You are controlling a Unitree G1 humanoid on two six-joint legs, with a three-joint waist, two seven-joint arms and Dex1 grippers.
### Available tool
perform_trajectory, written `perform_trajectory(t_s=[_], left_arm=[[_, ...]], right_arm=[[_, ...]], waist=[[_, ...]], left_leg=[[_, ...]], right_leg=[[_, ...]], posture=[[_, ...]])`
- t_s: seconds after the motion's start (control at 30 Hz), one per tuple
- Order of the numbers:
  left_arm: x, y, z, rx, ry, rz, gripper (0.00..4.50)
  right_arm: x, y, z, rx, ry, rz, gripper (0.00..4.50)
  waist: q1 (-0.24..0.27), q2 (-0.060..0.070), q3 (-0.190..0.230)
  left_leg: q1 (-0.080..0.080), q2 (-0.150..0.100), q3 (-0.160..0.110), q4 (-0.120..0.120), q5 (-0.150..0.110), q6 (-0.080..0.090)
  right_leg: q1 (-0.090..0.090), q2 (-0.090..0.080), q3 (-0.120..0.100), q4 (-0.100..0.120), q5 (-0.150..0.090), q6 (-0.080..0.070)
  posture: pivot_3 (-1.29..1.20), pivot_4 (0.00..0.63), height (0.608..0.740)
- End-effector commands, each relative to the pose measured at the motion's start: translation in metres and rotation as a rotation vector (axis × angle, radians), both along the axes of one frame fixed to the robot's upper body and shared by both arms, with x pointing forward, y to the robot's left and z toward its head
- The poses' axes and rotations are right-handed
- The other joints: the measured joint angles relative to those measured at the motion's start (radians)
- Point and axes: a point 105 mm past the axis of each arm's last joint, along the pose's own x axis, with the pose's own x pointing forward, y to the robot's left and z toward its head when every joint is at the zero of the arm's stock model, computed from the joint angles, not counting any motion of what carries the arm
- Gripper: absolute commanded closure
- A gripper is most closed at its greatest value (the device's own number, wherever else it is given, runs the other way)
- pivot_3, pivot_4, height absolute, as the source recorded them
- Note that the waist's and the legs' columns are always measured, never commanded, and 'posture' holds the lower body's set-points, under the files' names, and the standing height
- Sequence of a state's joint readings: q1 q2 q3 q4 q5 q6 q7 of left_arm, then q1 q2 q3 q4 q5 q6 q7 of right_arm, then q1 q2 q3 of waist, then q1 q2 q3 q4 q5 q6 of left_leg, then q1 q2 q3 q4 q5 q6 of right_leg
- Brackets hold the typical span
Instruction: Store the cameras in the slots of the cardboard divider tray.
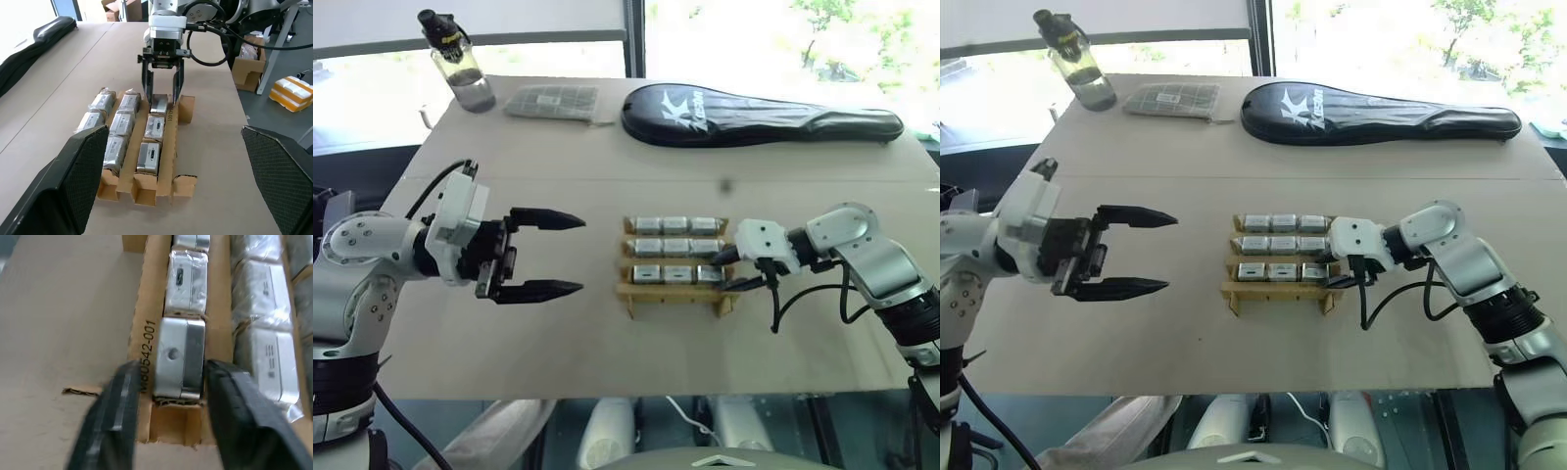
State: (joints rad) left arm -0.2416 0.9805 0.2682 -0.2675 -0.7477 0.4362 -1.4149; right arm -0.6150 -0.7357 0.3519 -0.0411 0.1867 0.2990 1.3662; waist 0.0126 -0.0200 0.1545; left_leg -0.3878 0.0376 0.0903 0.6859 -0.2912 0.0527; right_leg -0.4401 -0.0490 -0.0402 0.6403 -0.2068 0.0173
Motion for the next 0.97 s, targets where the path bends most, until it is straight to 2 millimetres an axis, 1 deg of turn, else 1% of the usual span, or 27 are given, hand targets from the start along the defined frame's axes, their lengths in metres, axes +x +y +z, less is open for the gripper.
perform_trajectory(t_s=[0.03, 0.1, 0.13, 0.2, 0.23, 0.33, 0.37, 0.43, 0.47, 0.5, 0.57, 0.63, 0.73, 0.83, 0.9, 0.97], left_arm=[[-0.003, 0.002, -0.003, 0.056, -0.026, 0.038, 0.00], [-0.003, 0.005, -0.018, 0.083, 0.003, 0.115, 0.00], [-0.003, 0.006, -0.023, 0.081, 0.018, 0.140, 0.00], [-0.004, 0.008, -0.031, 0.049, 0.048, 0.194, 0.00], [-0.002, 0.011, -0.038, 0.034, 0.064, 0.238, 0.00], [0.002, 0.024, -0.056, -0.059, 0.112, 0.362, 0.00], [0.001, 0.029, -0.064, -0.074, 0.127, 0.391, 0.00], [0.001, 0.038, -0.078, -0.083, 0.128, 0.448, 0.00], [0.001, 0.040, -0.084, -0.084, 0.120, 0.475, 0.00], [0.002, 0.041, -0.089, -0.081, 0.128, 0.501, 0.00], [0.012, 0.043, -0.097, -0.073, 0.126, 0.592, 0.00], [0.018, 0.042, -0.100, -0.062, 0.090, 0.619, 0.00], [0.019, 0.042, -0.099, -0.057, 0.059, 0.627, 0.00], [0.018, 0.046, -0.104, -0.011, 0.022, 0.651, 0.00], [0.017, 0.048, -0.110, 0.006, 0.038, 0.667, 0.00], [0.017, 0.049, -0.110, 0.009, 0.033, 0.675, 0.00]], right_arm=[[-0.004, -0.003, 0.032, 0.107, -0.017, -0.028, 1.06], [-0.010, -0.010, 0.048, 0.197, -0.006, -0.081, 1.06], [-0.011, -0.014, 0.051, 0.225, -0.002, -0.107, 1.06], [-0.012, -0.027, 0.053, 0.276, -0.002, -0.185, 1.06], [-0.011, -0.037, 0.051, 0.297, -0.010, -0.244, 1.06], [-0.001, -0.072, 0.037, 0.308, -0.072, -0.474, 1.06], [-0.002, -0.083, 0.029, 0.296, -0.079, -0.521, 1.06], [-0.009, -0.103, 0.010, 0.262, -0.079, -0.589, 1.06], [-0.011, -0.113, 0.003, 0.259, -0.098, -0.622, 1.06], [-0.012, -0.122, 0.000, 0.295, -0.098, -0.672, 1.06], [-0.017, -0.143, -0.008, 0.364, -0.107, -0.745, 1.06], [-0.028, -0.159, -0.021, 0.374, -0.074, -0.799, 1.06], [-0.035, -0.165, -0.022, 0.414, -0.063, -0.834, 1.06], [-0.038, -0.165, -0.020, 0.448, -0.054, -0.841, 1.06], [-0.038, -0.165, -0.020, 0.473, -0.044, -0.852, 1.06], [-0.040, -0.163, -0.021, 0.477, -0.036, -0.852, 1.06]], waist=[[0.000, 0.000, 0.000], [0.000, 0.000, 0.000], [0.000, 0.000, 0.000], [0.001, 0.000, 0.000], [0.003, -0.001, -0.001], [0.004, -0.001, -0.001], [0.002, -0.001, -0.001], [0.002, -0.001, -0.001], [0.002, -0.001, -0.001], [0.002, -0.001, -0.001], [0.002, -0.001, -0.001], [0.004, -0.001, -0.001], [0.001, -0.001, -0.002], [-0.009, 0.000, -0.002], [-0.011, 0.000, -0.002], [-0.011, 0.000, -0.002]], left_leg=[[0.000, 0.000, 0.000, 0.000, 0.000, 0.000], [0.000, 0.000, -0.001, 0.000, 0.000, 0.000], [0.000, 0.000, 0.000, 0.000, 0.000, 0.000], [0.000, 0.000, 0.000, -0.001, 0.000, 0.000], [0.000, 0.000, -0.001, -0.001, 0.000, 0.000], [0.000, -0.001, -0.002, -0.001, 0.000, 0.000], [0.000, -0.001, -0.002, -0.001, 0.000, 0.000], [0.001, -0.001, 0.000, -0.001, 0.000, 0.000], [0.002, -0.001, 0.000, -0.001, 0.000, 0.000], [0.003, -0.001, 0.000, -0.001, 0.000, 0.000], [0.004, 0.000, 0.000, -0.001, 0.000, 0.000], [0.008, 0.000, 0.000, -0.001, -0.003, 0.005], [0.010, 0.000, -0.001, -0.001, -0.003, 0.005], [0.010, 0.001, 0.000, -0.001, -0.003, 0.005], [0.010, 0.001, 0.000, -0.001, -0.003, 0.005], [0.010, 0.001, -0.001, -0.001, -0.003, 0.005]], right_leg=[[0.000, 0.000, 0.000, 0.000, 0.000, 0.000], [0.000, 0.000, 0.000, 0.000, 0.000, 0.000], [0.000, 0.000, 0.000, 0.000, 0.000, 0.000], [0.000, -0.001, 0.000, 0.000, 0.000, 0.000], [0.000, -0.001, -0.001, 0.000, 0.000, 0.000], [0.001, -0.003, -0.002, -0.001, 0.000, 0.000], [0.001, -0.003, -0.002, -0.001, 0.000, 0.000], [0.001, -0.003, -0.001, 0.000, 0.000, 0.000], [0.002, -0.003, 0.000, 0.000, 0.000, 0.000], [0.003, -0.002, -0.001, 0.000, 0.000, 0.000], [0.004, -0.002, 0.000, 0.000, -0.002, -0.003], [0.008, -0.002, 0.000, 0.000, -0.002, -0.003], [0.010, -0.002, 0.000, 0.000, -0.002, -0.003], [0.010, -0.001, 0.001, 0.000, -0.002, -0.003], [0.009, -0.002, 0.002, 0.000, -0.002, -0.003], [0.009, -0.002, 0.002, 0.000, -0.002, -0.003]], posture=[[0.00, 0.150, 0.740], [0.00, 0.150, 0.740], [0.00, 0.150, 0.740], [0.00, 0.150, 0.740], [0.00, 0.150, 0.740], [0.00, 0.150, 0.740], [0.00, 0.150, 0.740], [0.00, 0.150, 0.740], [0.00, 0.150, 0.740], [0.00, 0.150, 0.740], [0.00, 0.150, 0.740], [0.00, 0.150, 0.740], [0.00, 0.150, 0.740], [0.00, 0.150, 0.740], [0.00, 0.150, 0.740], [0.00, 0.150, 0.740]])
